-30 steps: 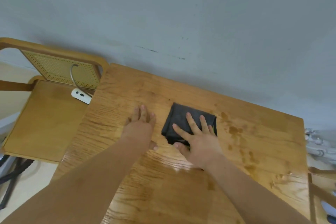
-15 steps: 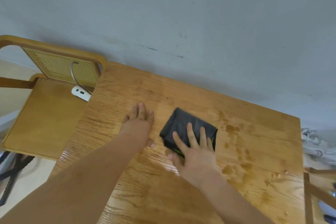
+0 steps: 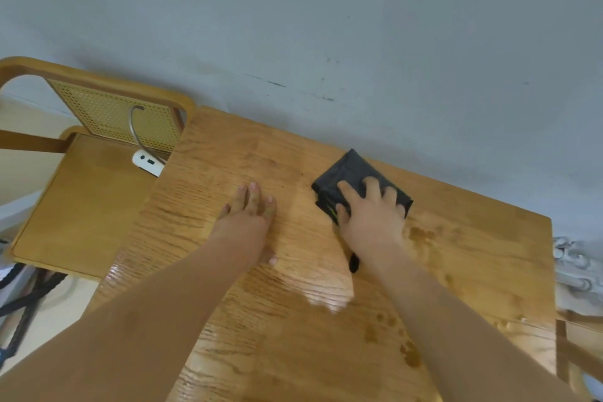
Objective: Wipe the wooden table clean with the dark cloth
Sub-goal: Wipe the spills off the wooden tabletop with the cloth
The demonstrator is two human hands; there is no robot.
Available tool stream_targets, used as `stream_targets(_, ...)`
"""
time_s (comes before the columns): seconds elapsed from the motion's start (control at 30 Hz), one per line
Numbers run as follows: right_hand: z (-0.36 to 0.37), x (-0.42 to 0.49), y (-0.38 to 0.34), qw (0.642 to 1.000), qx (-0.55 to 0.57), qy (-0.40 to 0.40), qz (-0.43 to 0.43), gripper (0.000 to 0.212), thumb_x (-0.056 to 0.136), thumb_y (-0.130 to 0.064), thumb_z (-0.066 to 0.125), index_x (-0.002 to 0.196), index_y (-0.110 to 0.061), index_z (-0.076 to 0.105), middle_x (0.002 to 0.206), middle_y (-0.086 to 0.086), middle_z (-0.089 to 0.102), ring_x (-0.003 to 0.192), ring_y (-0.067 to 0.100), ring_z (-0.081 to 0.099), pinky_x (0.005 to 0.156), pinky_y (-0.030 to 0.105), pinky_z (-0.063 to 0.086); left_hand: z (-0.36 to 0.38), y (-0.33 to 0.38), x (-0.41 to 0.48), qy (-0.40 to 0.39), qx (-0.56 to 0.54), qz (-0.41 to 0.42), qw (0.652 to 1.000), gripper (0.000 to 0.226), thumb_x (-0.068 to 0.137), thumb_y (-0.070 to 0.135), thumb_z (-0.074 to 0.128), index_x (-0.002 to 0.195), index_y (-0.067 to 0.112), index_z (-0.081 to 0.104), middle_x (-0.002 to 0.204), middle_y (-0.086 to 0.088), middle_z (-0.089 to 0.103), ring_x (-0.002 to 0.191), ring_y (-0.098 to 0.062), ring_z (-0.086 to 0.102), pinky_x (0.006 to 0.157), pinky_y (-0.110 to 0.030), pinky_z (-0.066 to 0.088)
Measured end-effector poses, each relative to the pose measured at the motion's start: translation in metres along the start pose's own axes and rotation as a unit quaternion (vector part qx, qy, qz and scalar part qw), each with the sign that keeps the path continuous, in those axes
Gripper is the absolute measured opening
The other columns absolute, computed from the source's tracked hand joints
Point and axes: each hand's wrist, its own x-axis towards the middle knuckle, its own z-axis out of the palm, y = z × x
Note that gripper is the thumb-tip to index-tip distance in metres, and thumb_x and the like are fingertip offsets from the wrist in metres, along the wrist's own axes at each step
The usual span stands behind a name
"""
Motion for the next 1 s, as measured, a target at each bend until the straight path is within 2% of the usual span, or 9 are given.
stream_targets(0.13,0.038,-0.06,-0.003,0.993,-0.019,0.061,-0.095,0.042,0.099,-0.041,0.058,0.14,-0.035,0.055,0.145,0.011,0.053,0.127,0.048,0.048,0.098,0.062,0.046,-0.002,0.002,0.001,0.003,0.006,-0.002,1.0,0.118,0.088,0.059,0.068,0.16,0.019,-0.016,0.164,-0.019,-0.031,0.154,-0.037,-0.022,0.127,-0.051,0.01)
stream_targets(0.23,0.043,-0.058,0.024,0.984,-0.036,0.05,-0.164,0.04,0.1,-0.046,0.056,0.14,-0.04,0.056,0.146,0.008,0.055,0.127,0.044,0.051,0.095,0.059,0.051,-0.004,0.003,0.003,0.002,0.008,-0.002,1.0,0.118,0.088,0.059,0.068,0.16,0.019,-0.016,0.163,-0.019,-0.031,0.153,-0.038,-0.022,0.127,-0.053,0.012)
stream_targets(0.3,0.029,-0.034,0.044,0.989,-0.048,0.049,-0.13,0.042,0.102,-0.053,0.047,0.143,-0.045,0.05,0.152,0.004,0.049,0.132,0.04,0.046,0.097,0.054,0.052,-0.004,0.004,0.004,-0.001,0.012,-0.001,1.0,0.118,0.088,0.06,0.067,0.16,0.019,-0.017,0.163,-0.02,-0.032,0.153,-0.039,-0.023,0.126,-0.053,0.012)
stream_targets(0.43,-0.002,0.021,0.077,0.997,0.028,0.039,0.067,0.047,0.104,-0.055,0.037,0.151,-0.046,0.036,0.157,0.004,0.037,0.134,0.039,0.038,0.095,0.051,0.052,-0.004,0.005,0.003,-0.007,0.012,0.001,1.0,0.117,0.089,0.06,0.066,0.16,0.019,-0.016,0.163,-0.02,-0.032,0.153,-0.039,-0.023,0.127,-0.052,0.012)
stream_targets(0.57,0.008,0.009,0.062,0.994,0.0,0.065,0.091,0.048,0.105,-0.053,0.038,0.151,-0.039,0.04,0.148,0.008,0.044,0.12,0.04,0.045,0.088,0.049,0.051,-0.005,0.004,0.002,-0.002,0.015,0.001,1.0,0.117,0.089,0.06,0.066,0.16,0.017,-0.015,0.163,-0.022,-0.031,0.153,-0.04,-0.022,0.126,-0.053,0.013)
stream_targets(0.7,0.042,-0.057,0.01,0.996,0.006,0.085,0.033,0.045,0.102,-0.048,0.047,0.145,-0.036,0.051,0.145,0.01,0.051,0.123,0.044,0.046,0.095,0.054,0.046,-0.008,0.007,0.002,-0.011,0.013,-0.004,1.0,0.117,0.089,0.057,0.069,0.161,0.014,-0.014,0.163,-0.023,-0.029,0.153,-0.042,-0.02,0.126,-0.055,0.015)
stream_targets(0.87,0.081,-0.162,-0.056,0.991,0.041,0.061,-0.115,0.048,0.084,-0.042,0.074,0.131,-0.038,0.062,0.134,0.008,0.063,0.119,0.046,0.059,0.097,0.063,0.05,-0.013,0.011,0.002,-0.009,0.01,-0.011,1.0,0.108,0.095,0.046,0.066,0.161,0.009,-0.011,0.164,-0.026,-0.025,0.153,-0.046,-0.016,0.124,-0.056,0.02)
stream_targets(0.93,0.092,-0.185,-0.06,0.987,0.046,0.038,-0.15,0.046,0.088,-0.043,0.071,0.132,-0.041,0.059,0.136,0.005,0.062,0.121,0.044,0.06,0.1,0.061,0.05,-0.01,0.011,0.002,-0.009,0.007,-0.013,1.0,0.107,0.095,0.044,0.066,0.16,0.011,-0.012,0.164,-0.025,-0.026,0.153,-0.045,-0.016,0.124,-0.055,0.019)
stream_targets(1.0,0.09,-0.182,-0.044,0.983,0.043,0.033,-0.176,0.04,0.096,-0.047,0.061,0.135,-0.042,0.055,0.14,0.005,0.058,0.122,0.042,0.058,0.097,0.056,0.052,-0.005,0.012,-0.003,0.001,0.006,-0.017,1.0,0.107,0.095,0.049,0.064,0.161,0.015,-0.013,0.165,-0.022,-0.027,0.154,-0.042,-0.018,0.126,-0.054,0.013)
